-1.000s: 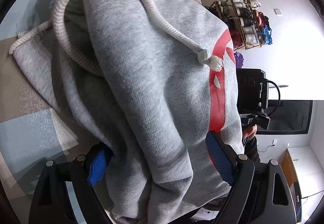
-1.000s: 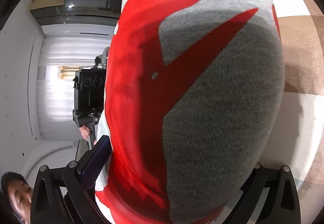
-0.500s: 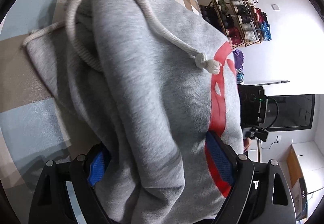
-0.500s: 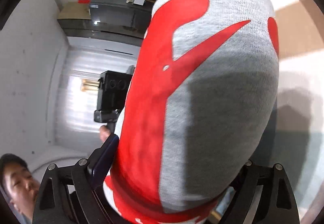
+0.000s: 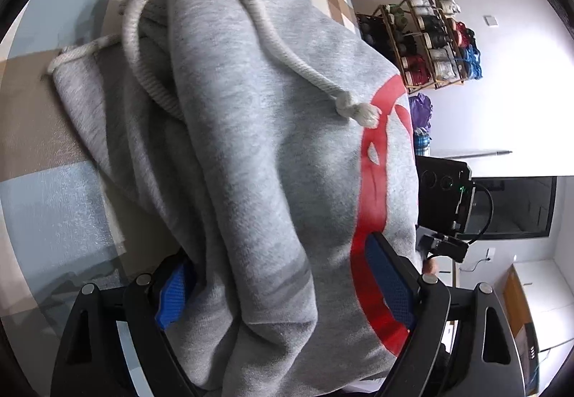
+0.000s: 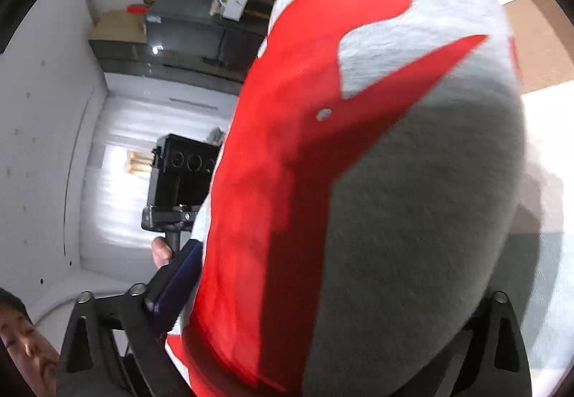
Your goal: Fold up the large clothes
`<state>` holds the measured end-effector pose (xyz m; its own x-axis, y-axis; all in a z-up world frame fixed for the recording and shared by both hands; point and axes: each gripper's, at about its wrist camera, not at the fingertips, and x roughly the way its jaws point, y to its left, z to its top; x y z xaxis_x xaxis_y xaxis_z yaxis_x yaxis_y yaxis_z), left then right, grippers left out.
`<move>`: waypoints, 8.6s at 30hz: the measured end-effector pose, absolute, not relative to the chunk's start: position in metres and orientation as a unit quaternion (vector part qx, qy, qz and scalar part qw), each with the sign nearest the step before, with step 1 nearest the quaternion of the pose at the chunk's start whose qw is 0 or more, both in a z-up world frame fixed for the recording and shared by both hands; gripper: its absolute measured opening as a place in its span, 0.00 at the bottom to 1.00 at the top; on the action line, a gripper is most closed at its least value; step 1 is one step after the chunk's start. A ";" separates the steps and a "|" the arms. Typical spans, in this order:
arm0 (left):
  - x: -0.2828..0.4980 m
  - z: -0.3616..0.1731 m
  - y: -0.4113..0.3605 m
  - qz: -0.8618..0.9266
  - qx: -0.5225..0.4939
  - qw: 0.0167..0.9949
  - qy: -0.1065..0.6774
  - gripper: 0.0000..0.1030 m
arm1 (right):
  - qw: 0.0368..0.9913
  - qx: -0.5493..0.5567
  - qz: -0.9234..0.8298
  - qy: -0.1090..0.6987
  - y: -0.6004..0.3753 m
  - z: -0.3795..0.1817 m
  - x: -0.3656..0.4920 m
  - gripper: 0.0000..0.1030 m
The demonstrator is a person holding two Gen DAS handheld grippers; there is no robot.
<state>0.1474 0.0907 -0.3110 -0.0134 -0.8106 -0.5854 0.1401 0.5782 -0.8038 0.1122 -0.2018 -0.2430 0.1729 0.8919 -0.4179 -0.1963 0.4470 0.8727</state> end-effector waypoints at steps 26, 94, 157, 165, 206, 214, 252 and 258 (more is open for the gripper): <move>0.150 -0.337 0.103 -0.331 -0.257 0.647 0.636 0.81 | 0.700 0.352 0.380 0.491 -0.212 -0.257 0.118 0.88; 0.137 -0.260 -0.218 -0.499 -0.184 0.636 0.559 0.62 | 0.801 0.186 0.038 0.568 -0.680 -0.117 0.048 0.97; 0.128 -0.278 -0.245 -0.567 -0.148 0.616 0.527 0.32 | 0.866 0.229 -0.001 0.444 -0.635 0.022 -0.002 0.99; 0.124 -0.336 -0.245 -0.555 -0.133 0.611 0.549 0.30 | 0.751 0.421 0.035 0.508 -0.635 -0.061 0.102 0.99; 0.060 -0.305 -0.267 -0.503 -0.074 0.686 0.521 0.22 | 0.751 0.309 0.083 0.578 -0.636 -0.107 0.009 1.00; 0.020 -0.248 -0.251 -0.477 -0.020 0.749 0.460 0.22 | 0.822 0.290 0.074 0.485 -0.629 -0.065 -0.025 1.00; -0.194 -0.194 -0.105 -0.365 0.000 0.924 0.111 0.87 | 0.980 0.057 -0.187 0.029 -0.371 -0.042 -0.365 1.00; -0.182 -0.199 -0.099 -0.366 -0.009 0.922 0.127 0.87 | 0.979 0.038 -0.201 0.016 -0.358 -0.042 -0.376 1.00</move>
<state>-0.1820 -0.0994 -0.1986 0.6997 -0.6773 -0.2273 0.6725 0.7318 -0.1105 -0.3759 -0.3582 -0.0421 0.9188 -0.3921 -0.0464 0.3945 0.9164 0.0674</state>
